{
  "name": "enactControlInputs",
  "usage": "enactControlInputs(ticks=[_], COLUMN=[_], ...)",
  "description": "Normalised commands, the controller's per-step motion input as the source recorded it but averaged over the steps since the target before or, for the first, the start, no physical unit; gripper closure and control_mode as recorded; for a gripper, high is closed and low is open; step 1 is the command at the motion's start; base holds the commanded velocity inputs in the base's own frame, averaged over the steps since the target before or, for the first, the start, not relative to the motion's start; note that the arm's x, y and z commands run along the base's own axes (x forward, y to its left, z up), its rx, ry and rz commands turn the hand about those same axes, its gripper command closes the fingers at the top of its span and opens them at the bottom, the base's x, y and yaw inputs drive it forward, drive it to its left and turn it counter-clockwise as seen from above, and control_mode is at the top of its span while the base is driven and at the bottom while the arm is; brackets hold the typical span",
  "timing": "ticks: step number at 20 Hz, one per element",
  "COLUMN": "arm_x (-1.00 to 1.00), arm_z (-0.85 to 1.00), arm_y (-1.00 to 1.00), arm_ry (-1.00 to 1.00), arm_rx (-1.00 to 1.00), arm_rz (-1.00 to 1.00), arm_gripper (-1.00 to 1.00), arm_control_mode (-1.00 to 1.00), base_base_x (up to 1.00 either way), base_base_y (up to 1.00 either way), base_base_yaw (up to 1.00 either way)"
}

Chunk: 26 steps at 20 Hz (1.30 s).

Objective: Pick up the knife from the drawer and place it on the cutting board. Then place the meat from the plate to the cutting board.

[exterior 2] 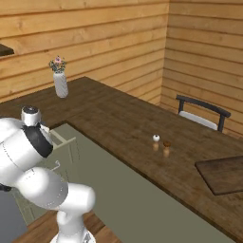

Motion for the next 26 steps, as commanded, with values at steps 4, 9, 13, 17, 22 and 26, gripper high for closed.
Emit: enactControlInputs(ticks=[4,9,13,17,22,26], arm_x=[0.10,0.23,0.31,0.37,0.22,0.00], arm_z=[-0.40,-0.30,-0.27,-0.28,-0.31,-0.33], arm_y=[0.19,0.33,0.40,0.44,0.28,0.02], arm_ry=[0.00,0.00,0.01,0.05,0.06,0.05], arm_rx=[0.00,0.00,0.00,0.00,0.00,-0.05], arm_rz=[0.30,0.23,0.15,0.12,0.09,0.01], arm_gripper=[-1.00,-1.00,-1.00,-1.00,-1.00,-1.00], arm_control_mode=[-1.00,-1.00,-1.00,-1.00,-1.00,-1.00], base_base_x=[0.00,0.00,0.00,0.00,0.00,0.00], base_base_y=[0.00,0.00,0.00,0.00,0.00,0.00], base_base_yaw=[0.00,0.00,0.00,0.00,0.00,0.00])
